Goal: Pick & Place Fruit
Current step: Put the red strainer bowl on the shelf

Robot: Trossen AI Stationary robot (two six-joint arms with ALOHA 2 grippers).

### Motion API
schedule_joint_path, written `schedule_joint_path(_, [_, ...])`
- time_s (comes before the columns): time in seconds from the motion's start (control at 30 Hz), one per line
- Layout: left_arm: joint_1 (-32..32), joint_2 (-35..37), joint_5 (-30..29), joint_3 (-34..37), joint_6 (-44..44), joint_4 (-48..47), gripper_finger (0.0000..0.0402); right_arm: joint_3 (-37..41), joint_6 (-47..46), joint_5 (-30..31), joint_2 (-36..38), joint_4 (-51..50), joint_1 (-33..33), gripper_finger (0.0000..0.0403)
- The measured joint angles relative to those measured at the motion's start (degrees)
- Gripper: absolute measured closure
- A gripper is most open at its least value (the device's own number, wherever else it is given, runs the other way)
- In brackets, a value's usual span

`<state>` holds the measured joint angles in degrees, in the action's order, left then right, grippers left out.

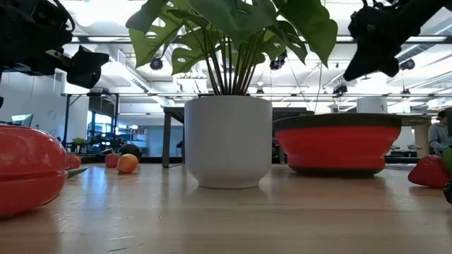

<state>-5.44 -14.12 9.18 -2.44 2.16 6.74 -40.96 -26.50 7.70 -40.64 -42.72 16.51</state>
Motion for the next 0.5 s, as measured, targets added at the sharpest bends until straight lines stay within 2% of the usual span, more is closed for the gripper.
schedule_joint_path(0.37, [0.0, 0.0, 0.01, 0.0, -0.01, 0.01, 0.0096, 0.56, -3.51, 2.56, -0.98, -5.2, 0.04, 0.0202])
schedule_joint_path(0.5, [0.0, -0.01, 0.01, 0.0, -0.01, 0.03, 0.0096, 0.69, -3.74, 2.57, -2.67, -5.3, 0.04, 0.0168])
